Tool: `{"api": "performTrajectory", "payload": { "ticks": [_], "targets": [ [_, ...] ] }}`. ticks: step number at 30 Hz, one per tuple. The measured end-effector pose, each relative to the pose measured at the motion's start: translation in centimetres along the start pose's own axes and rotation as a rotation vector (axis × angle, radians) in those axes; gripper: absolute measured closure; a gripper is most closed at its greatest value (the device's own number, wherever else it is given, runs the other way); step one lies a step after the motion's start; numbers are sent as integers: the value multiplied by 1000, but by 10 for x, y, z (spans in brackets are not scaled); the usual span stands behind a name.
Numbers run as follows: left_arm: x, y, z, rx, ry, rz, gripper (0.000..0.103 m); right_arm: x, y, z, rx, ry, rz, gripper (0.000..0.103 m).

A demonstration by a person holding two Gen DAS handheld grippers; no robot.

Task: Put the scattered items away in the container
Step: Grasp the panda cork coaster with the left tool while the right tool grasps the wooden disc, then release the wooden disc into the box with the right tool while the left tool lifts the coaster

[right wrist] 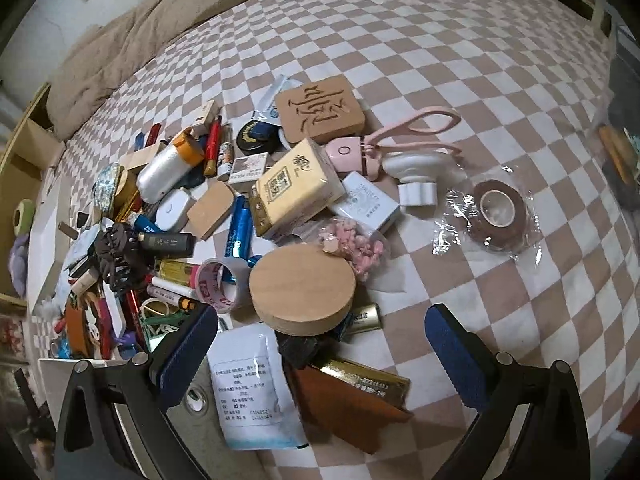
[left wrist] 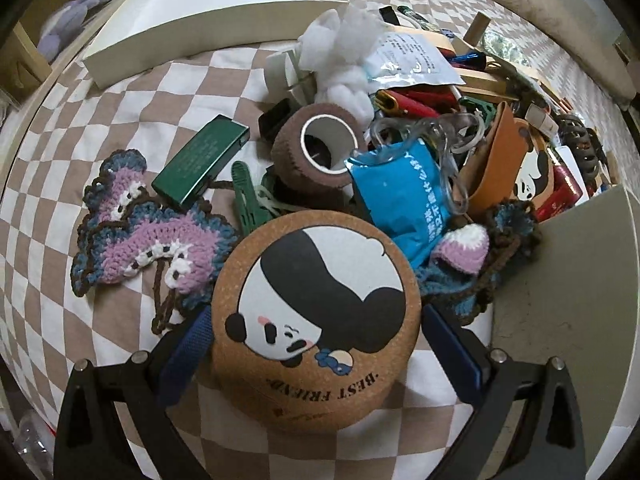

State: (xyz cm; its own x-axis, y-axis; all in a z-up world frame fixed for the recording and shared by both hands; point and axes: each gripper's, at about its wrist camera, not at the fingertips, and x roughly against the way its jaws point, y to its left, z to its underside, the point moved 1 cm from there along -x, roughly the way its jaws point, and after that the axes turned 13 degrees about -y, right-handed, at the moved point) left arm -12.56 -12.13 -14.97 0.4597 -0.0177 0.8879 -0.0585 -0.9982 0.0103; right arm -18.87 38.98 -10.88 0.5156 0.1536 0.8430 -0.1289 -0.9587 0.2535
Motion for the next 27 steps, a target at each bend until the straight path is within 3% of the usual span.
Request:
{"api": "performTrajectory", "payload": {
  "ticks": [2,3,10,13,19,27],
  "targets": [
    [0,0,-1,10,-1,1,1,-3,2,-1,-20,11,-22,11],
    [1,1,-2,15,-2,-2,2,-6,2,-1,-32,20,-29,22],
    [2,-1,-3,17,-10,2,3,-27,8,1,-55,67,-14,27],
    [4,0,-4,28,-8,4,3,-31,11,0,-41,71,2,41],
    [9,0,-4,57,6,3,3,-31,10,3,-14,76,7,41],
    [38,2,-22,111,-65,43,3,-3,2,3,-18,8,-40,41]
  ]
}}
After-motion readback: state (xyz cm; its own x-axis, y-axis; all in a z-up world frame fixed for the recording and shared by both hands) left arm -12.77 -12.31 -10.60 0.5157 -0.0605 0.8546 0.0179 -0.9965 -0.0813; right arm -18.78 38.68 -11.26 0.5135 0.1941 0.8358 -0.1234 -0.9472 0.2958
